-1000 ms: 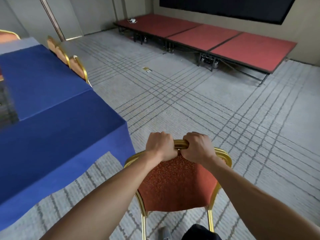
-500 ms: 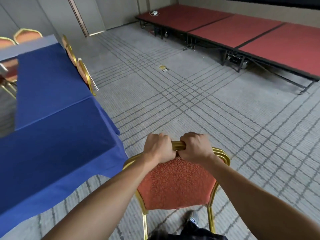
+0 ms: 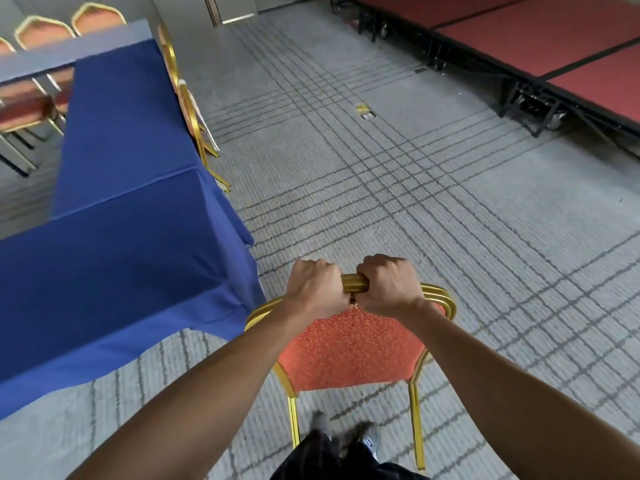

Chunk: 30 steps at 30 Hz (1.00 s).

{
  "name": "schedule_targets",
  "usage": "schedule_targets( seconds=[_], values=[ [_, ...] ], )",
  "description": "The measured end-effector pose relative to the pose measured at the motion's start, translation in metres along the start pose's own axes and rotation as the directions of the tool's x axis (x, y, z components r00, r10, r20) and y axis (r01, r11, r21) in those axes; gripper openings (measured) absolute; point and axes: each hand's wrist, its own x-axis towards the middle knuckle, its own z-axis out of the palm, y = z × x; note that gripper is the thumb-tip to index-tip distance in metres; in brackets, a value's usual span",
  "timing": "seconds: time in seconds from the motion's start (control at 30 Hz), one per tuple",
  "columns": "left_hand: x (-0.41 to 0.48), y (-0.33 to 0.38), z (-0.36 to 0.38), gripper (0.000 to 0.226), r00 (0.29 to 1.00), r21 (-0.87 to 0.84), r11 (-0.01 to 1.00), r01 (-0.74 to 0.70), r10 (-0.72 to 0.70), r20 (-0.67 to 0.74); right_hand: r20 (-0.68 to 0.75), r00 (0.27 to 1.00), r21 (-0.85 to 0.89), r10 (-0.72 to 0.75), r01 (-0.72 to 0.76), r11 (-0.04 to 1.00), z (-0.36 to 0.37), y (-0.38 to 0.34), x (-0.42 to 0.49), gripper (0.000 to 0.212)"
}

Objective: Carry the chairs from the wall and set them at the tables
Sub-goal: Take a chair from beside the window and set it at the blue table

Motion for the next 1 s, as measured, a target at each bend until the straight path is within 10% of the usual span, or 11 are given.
schedule_targets(
  seconds=[0.5,1.0],
  values=[
    [-0.027,-0.002,0.006,0.025,0.999,0.051,0.998,-0.040,0.040,0.001,-0.008,0.996,0.009,-0.094,0.094,0.996,-0.002,-0.016,-0.019,0.014],
    [-0.276,-0.149,0.000,0.030,0.984,0.007,0.986,0.166,-0.165,-0.065,0.064,0.957,-0.047,-0.284,0.288,0.957,0.005,-0.276,-0.057,0.009]
  ],
)
